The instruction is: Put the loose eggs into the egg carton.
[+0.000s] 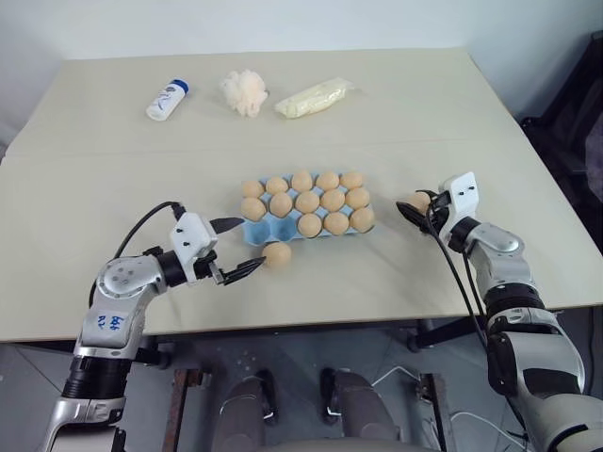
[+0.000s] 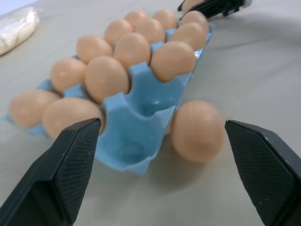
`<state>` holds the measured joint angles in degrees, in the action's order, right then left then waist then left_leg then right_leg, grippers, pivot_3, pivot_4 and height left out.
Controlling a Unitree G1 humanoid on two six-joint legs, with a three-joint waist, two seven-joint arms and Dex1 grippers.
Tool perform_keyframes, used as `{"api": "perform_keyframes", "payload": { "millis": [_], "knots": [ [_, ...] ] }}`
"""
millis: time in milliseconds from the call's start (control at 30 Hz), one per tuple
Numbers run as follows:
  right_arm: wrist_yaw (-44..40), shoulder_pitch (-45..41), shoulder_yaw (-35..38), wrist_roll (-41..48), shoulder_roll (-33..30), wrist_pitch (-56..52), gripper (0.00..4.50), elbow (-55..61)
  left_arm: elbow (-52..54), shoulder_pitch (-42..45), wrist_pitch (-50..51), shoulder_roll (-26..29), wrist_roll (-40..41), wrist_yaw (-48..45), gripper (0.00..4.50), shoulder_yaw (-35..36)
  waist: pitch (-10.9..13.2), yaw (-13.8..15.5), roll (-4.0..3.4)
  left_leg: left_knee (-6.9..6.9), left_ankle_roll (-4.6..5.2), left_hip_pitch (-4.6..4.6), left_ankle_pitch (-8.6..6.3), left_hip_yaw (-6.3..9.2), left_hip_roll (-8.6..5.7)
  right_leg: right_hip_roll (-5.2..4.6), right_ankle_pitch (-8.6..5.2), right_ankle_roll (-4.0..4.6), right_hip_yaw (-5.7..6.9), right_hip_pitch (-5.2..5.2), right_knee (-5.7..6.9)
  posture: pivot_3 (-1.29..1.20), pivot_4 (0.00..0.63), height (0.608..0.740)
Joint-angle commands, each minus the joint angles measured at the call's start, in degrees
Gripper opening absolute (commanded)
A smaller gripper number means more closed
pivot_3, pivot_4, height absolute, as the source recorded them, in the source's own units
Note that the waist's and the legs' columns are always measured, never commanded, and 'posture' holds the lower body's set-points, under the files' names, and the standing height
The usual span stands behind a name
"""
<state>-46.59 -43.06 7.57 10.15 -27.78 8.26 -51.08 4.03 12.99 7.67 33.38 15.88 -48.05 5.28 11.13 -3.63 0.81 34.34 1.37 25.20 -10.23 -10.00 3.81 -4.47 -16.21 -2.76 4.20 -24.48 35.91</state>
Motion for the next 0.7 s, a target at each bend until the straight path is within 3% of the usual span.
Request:
{"api": "perform_keyframes", "payload": {
  "millis": [33,300,433,600,700],
  "knots": [
    [-4.52,1.25,-0.48,4.02,0.80,-3.42,2.40,13.23,1.63,-1.54,0.24,1.26,1.65,1.38,4.50,4.08,0.00,-0.15,0.00,0.00,-0.01,0.00,0.01,0.00,0.02,0.01,-0.01,0.01,0.00,-0.02,0.03,0.00,0.150,0.740],
    [-3.71,5.01,-9.93,7.30,7.53,-21.87,2.40,41.98,-0.96,-5.04,-0.56,2.46,2.06,1.89,4.50,8.76,0.00,-0.59,0.00,-0.17,-0.06,-0.01,0.01,0.02,0.05,-0.05,-0.05,0.09,-0.03,-0.10,0.06,0.00,0.150,0.740],
    [-1.53,5.18,-15.47,6.06,12.29,-25.78,2.40,46.45,-1.35,-5.07,-0.86,2.09,1.76,2.00,4.50,8.52,-0.01,-0.42,0.01,-0.31,-0.08,0.03,0.00,0.01,0.03,-0.08,-0.07,0.14,-0.01,-0.16,-0.02,0.00,0.150,0.740],
    [1.47,3.87,-22.12,0.46,19.01,-23.24,2.40,40.94,-0.66,-4.74,-0.61,1.16,1.48,2.64,4.50,7.08,-0.07,-0.63,0.12,-0.56,-0.12,0.09,0.00,-0.07,0.02,-0.08,-0.07,0.15,-0.02,-0.27,-0.18,0.00,0.150,0.740],
    [1.79,3.16,-22.56,-0.38,19.99,-22.26,3.30,38.41,-0.43,-4.64,-0.45,1.14,1.56,2.71,4.50,6.88,-0.09,-0.37,0.15,-0.60,-0.13,0.15,0.01,-0.11,0.00,-0.10,-0.07,0.14,0.04,-0.33,-0.24,0.00,0.150,0.740]
  ]
}}
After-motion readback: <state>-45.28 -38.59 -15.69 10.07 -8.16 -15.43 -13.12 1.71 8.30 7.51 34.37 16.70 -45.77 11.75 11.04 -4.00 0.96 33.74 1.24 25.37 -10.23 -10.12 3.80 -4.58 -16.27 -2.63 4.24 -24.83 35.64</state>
